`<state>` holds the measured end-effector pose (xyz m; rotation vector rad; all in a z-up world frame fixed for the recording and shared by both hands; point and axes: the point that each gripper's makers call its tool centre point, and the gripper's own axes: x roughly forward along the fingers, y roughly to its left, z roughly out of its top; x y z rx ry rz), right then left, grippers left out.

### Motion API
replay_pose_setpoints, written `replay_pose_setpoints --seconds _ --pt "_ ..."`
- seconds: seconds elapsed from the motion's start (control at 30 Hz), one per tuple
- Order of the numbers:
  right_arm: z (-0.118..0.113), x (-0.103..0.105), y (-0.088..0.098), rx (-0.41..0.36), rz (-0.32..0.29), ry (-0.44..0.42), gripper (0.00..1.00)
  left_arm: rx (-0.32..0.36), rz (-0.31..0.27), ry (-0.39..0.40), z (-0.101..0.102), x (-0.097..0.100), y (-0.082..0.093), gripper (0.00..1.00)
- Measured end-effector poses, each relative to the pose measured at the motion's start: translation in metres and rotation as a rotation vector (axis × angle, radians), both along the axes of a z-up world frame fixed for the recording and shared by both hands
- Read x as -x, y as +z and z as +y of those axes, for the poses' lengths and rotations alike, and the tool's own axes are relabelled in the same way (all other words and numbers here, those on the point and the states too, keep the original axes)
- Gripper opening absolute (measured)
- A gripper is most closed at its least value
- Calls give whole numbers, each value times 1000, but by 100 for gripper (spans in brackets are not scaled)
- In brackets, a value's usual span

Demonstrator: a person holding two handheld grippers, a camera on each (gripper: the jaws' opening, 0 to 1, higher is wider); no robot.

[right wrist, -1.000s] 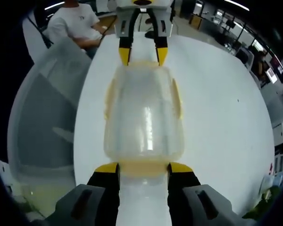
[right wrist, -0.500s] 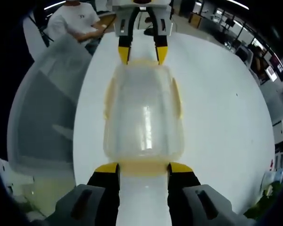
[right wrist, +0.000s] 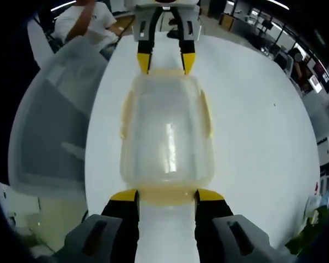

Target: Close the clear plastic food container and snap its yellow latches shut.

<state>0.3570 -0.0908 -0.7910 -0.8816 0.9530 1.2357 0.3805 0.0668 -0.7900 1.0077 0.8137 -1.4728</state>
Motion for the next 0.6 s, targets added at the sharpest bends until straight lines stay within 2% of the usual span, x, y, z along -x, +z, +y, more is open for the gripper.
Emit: replay_pose_setpoints --seconds 0.6 --pt "-18 2 -7 24 10 4 38 3 9 2 -18 3 -5 38"
